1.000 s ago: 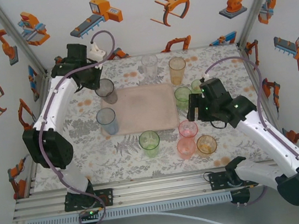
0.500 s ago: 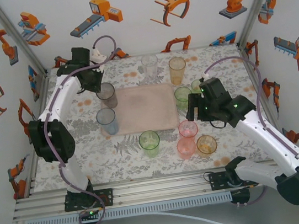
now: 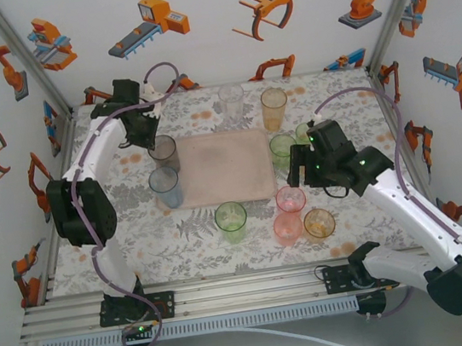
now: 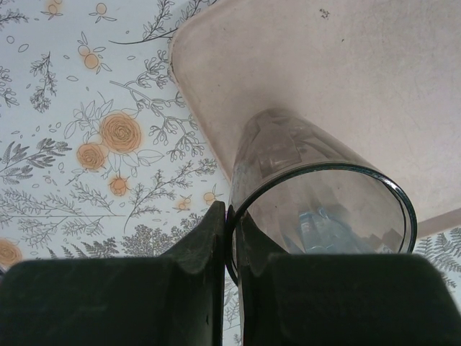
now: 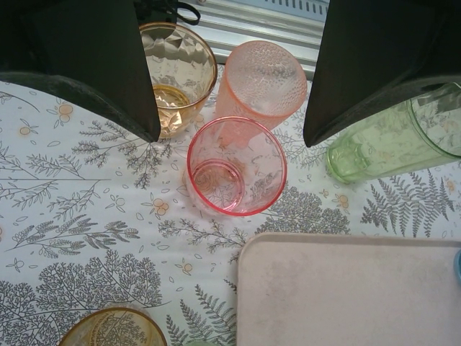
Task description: Place the glasses into the tray
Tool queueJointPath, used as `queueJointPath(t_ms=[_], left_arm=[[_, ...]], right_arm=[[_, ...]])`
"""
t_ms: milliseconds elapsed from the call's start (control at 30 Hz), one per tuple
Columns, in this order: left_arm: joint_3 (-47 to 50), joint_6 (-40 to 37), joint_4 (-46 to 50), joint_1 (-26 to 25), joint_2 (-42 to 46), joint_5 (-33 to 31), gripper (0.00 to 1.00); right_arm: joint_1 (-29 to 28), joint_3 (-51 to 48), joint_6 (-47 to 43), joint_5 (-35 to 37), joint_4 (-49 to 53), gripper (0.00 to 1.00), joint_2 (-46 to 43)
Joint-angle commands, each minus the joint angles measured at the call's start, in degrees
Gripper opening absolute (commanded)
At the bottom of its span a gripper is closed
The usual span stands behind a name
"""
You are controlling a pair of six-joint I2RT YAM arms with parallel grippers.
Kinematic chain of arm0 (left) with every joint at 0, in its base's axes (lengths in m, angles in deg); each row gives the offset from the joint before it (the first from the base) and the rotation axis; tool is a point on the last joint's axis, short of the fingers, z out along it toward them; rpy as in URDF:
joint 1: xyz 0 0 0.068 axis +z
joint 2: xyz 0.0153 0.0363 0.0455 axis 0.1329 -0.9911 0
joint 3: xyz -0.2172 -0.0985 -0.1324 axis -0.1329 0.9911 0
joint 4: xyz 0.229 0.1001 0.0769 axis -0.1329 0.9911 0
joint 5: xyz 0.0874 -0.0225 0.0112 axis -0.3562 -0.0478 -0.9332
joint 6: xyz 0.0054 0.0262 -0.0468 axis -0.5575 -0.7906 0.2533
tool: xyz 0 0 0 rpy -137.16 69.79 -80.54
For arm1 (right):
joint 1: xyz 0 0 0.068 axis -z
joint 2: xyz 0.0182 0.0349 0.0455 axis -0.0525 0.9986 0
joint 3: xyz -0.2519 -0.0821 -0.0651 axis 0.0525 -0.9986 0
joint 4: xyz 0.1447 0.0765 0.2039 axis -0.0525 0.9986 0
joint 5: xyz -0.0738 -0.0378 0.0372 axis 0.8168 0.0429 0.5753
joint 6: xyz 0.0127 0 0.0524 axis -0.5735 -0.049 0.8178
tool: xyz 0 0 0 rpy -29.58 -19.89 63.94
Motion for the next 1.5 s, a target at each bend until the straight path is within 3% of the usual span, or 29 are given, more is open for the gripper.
queueJointPath(t_ms=[0,367,733,933,1233,1467], left_arm=[[0.4,0.9,0.0,0.3,-1.2,1.4,0.02],[0.5,0.4,0.9,0.4,-2.3,2.2,0.09],[-1.0,0.2,2.1,0.5,-2.1,2.3,0.35],[-1.8,-0.1,2.8,0.5,-1.4,2.2,0.37],[-5.0,-0.8,5.1,0.7,2.0,1.4,0.58],[-8.0,-0.8,8.4,0.8,7.4,1.0,0.65]], right_arm=[[-0.4,0.0,0.5,-0.5,-0.9,0.73,0.1],[-0.4,-0.1,0.6,-0.5,-0.7,0.73,-0.2],[-0.4,1.2,-0.1,-0.6,0.2,0.73,0.4],[-0.4,3.0,-1.2,-0.2,2.5,0.73,1.3],[-0.4,5.6,-2.4,0.4,4.5,0.73,1.1],[-0.5,10.6,-3.9,0.5,8.1,0.71,2.1]])
